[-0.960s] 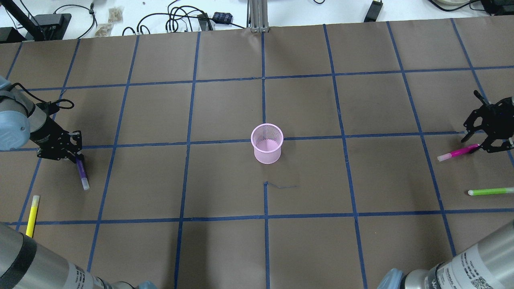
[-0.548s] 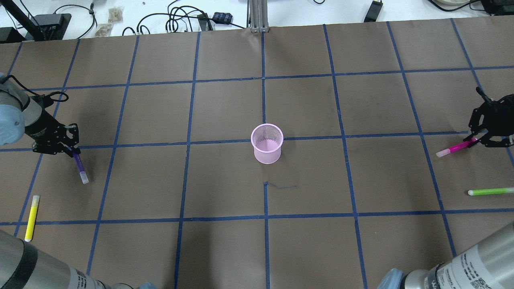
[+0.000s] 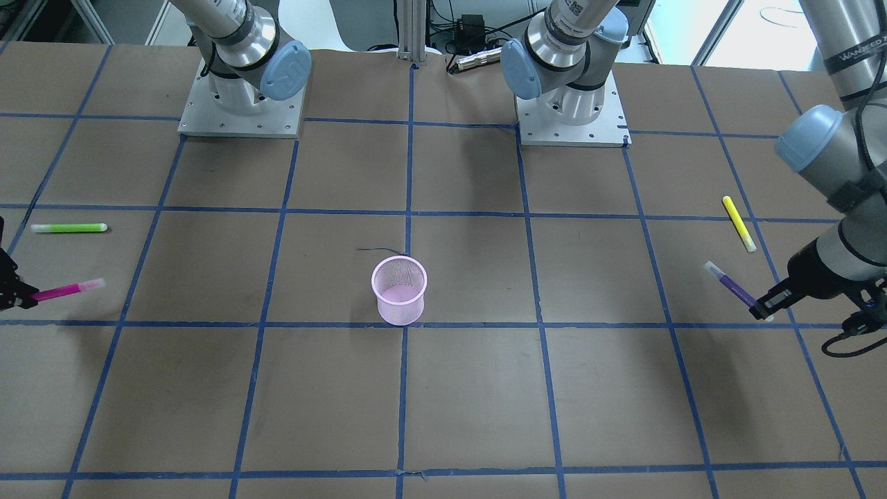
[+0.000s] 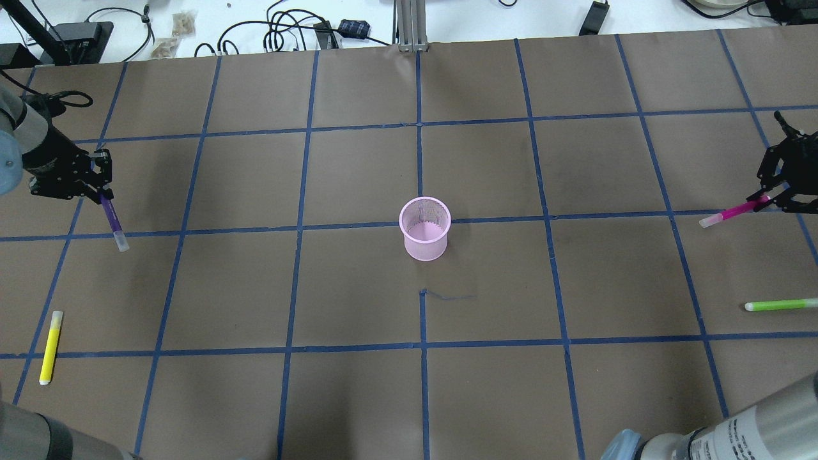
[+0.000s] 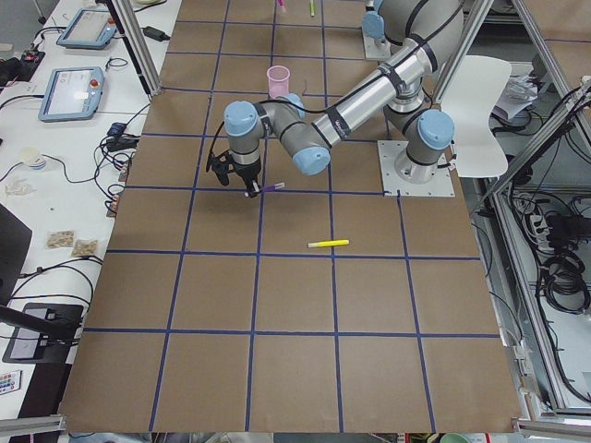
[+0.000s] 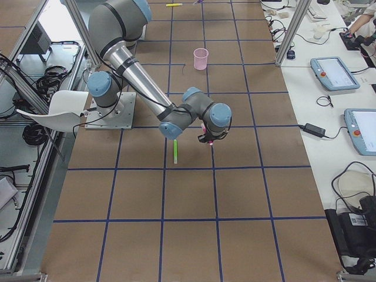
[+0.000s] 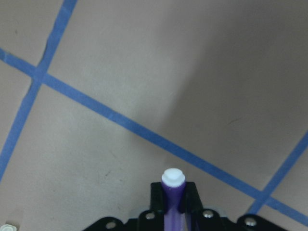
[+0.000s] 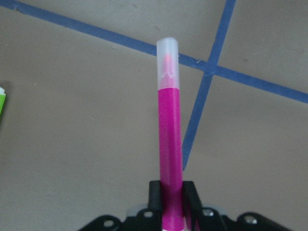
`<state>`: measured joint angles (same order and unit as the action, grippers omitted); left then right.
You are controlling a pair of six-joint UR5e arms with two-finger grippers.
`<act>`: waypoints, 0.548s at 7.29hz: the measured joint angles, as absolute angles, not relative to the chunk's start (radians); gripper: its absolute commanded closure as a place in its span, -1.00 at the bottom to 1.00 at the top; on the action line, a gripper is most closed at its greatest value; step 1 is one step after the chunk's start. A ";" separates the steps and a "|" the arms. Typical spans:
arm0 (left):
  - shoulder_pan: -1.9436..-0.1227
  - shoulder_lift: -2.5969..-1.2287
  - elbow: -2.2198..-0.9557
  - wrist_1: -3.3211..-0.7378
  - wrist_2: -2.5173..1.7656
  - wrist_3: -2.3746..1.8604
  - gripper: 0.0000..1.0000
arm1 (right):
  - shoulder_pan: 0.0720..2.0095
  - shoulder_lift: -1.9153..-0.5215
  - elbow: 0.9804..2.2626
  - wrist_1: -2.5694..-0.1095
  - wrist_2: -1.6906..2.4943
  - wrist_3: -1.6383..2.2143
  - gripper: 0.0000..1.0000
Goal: Insert purple and pink pens into pink cup
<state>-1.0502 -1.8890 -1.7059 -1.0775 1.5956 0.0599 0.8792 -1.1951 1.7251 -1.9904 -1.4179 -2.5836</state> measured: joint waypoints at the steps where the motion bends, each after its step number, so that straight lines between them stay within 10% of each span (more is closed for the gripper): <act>1: -1.058 -1.875 -1.704 -1.078 1.595 0.060 1.00 | 0.909 -1.239 1.727 -1.988 -1.415 -2.560 1.00; 4: -1.063 -1.865 -1.708 -1.079 1.592 0.067 1.00 | 1.081 -1.383 1.731 -1.962 -1.431 -2.397 1.00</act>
